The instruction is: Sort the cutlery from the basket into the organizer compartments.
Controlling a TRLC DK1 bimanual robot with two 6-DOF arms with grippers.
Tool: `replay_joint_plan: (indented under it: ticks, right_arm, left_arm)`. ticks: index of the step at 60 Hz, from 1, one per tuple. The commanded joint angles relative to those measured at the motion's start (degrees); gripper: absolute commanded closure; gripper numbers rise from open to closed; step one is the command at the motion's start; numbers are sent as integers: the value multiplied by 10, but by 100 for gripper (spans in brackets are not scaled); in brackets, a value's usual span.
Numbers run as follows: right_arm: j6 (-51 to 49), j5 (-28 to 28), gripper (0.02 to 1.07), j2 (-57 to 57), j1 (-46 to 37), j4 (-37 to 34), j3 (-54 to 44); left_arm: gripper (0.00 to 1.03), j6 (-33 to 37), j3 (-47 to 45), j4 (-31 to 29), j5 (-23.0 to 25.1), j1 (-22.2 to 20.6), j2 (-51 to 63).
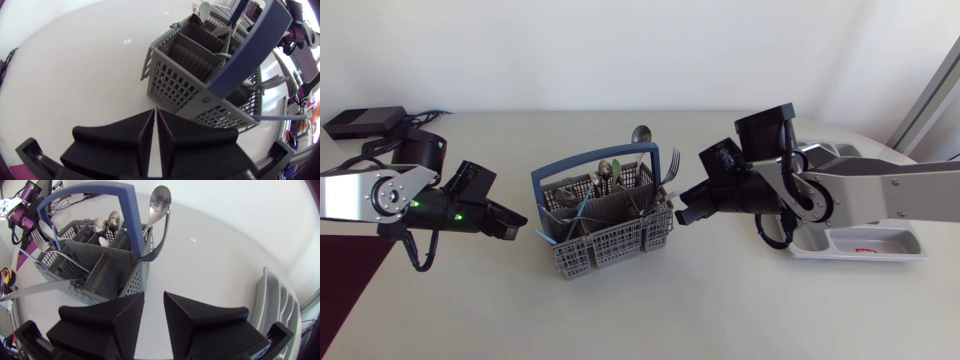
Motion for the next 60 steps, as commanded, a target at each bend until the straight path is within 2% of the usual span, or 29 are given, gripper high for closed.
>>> replay_joint_plan:
  ticks: [1,19,25,43,60]
  right_arm:
    - [12,-12,83,23,8,9,15]
    - [16,-24,83,9,30,9,-1]
    - [20,-24,83,-3,34,3,-9]
    - [21,-4,83,-27,35,-7,-40]
    - [23,19,83,7,34,0,-12]
  left_arm:
    - [100,-17,33,10,14,-12,25]
    - [100,-67,84,67,19,-75,95]
    - [100,-75,110,70,19,-88,123]
    - [100,-89,202,65,18,-104,193]
    - [100,-92,239,65,16,-106,233]
